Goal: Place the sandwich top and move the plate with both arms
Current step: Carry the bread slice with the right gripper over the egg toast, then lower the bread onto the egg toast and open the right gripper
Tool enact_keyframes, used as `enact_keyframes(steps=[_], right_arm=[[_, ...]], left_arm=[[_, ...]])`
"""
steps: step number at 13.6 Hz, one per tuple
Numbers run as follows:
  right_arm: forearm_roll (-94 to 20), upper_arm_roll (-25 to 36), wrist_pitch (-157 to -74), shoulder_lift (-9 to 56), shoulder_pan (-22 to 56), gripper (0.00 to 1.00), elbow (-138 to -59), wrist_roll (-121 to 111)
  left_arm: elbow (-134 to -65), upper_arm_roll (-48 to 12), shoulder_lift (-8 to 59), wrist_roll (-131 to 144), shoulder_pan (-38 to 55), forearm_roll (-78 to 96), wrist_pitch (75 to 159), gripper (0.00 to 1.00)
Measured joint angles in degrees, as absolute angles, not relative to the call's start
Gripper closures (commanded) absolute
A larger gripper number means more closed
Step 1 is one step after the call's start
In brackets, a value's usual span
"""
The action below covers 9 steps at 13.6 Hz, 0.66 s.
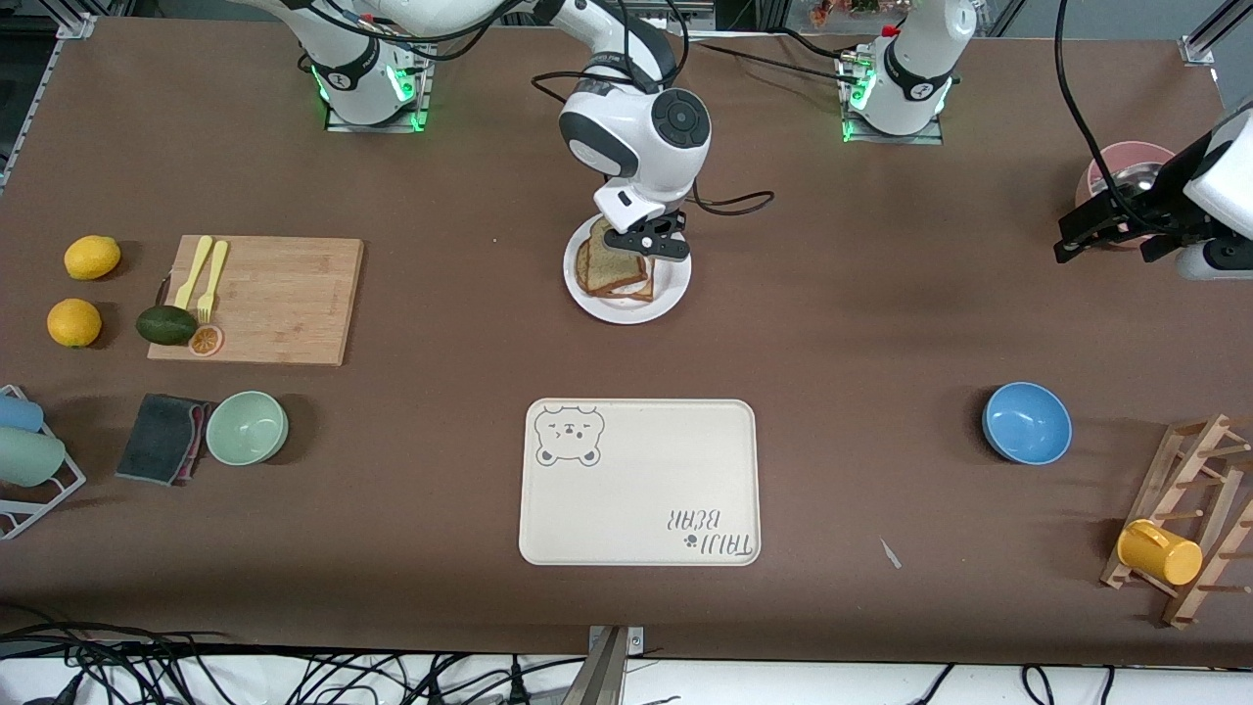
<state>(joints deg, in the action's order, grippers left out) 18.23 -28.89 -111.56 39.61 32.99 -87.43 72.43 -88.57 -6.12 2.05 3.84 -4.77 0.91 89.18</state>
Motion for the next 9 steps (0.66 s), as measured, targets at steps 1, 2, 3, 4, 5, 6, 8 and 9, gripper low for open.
enact_keyframes(steps=[1,2,3,4,5,6,8,9], right_arm=[[18.32,-28.83,-111.60,39.68,32.99,1.00,-87.43,72.43],[18.32,-28.70,-111.67,39.67,32.99,1.00,-87.42,72.45],[18.32,-28.55,-111.71,39.69,32.98,0.72,-87.41,72.53],[18.32,-28.38,-111.82,39.74,32.98,0.40,-87.41,72.68],[18.32,-28.25,-112.35,39.83,32.98,0.19,-87.40,72.99],[18.33,-28.18,-113.19,39.93,32.98,0.10,-87.40,73.67],[18.36,-27.99,-114.23,39.99,32.94,0.05,-87.33,74.81],[18.36,-27.85,-114.36,39.99,32.85,0.04,-87.14,75.07]], left_arm=[[-88.57,-6.12,2.05,3.84,-4.77,0.91,89.17,0.00],[-88.57,-6.12,2.05,3.84,-4.77,0.91,89.15,0.00],[-88.57,-6.12,2.05,3.84,-4.77,0.91,89.12,0.00],[-88.57,-6.12,2.05,3.84,-4.77,0.91,89.07,0.00],[-88.57,-6.12,2.05,3.84,-4.77,0.91,89.03,0.00],[-88.57,-6.12,2.05,3.84,-4.77,0.91,89.00,0.00],[-88.57,-6.12,2.05,3.84,-4.77,0.91,88.92,0.00],[-88.57,-6.12,2.05,3.84,-4.77,0.91,88.88,0.00]])
